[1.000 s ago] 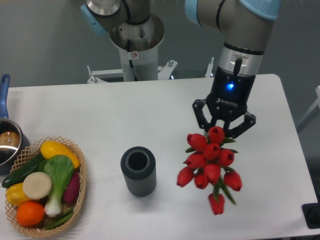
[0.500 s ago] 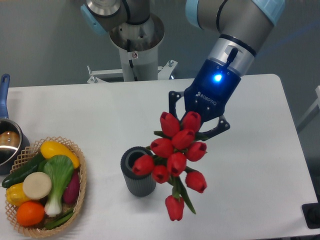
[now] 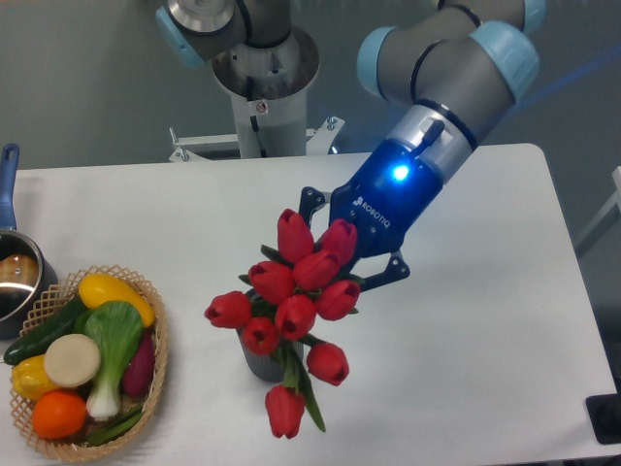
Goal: Insert the flowers into the vase
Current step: 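Lower the tulip stems into the grey vase opening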
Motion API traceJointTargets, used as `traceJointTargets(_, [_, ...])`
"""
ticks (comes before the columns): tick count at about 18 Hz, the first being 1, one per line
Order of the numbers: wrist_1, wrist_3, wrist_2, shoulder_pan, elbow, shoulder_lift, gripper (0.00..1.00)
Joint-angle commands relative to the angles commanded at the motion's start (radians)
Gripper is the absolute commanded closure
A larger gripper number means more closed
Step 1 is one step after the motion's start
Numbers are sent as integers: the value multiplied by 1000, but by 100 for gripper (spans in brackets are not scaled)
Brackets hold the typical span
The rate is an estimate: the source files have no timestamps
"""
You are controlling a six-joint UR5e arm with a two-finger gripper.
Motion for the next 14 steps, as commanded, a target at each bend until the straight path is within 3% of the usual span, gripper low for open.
traceJointTargets(5, [2, 2, -5, -11, -6, -8, 100])
traceJointTargets(14, [2, 66, -5, -14, -89, -6, 97])
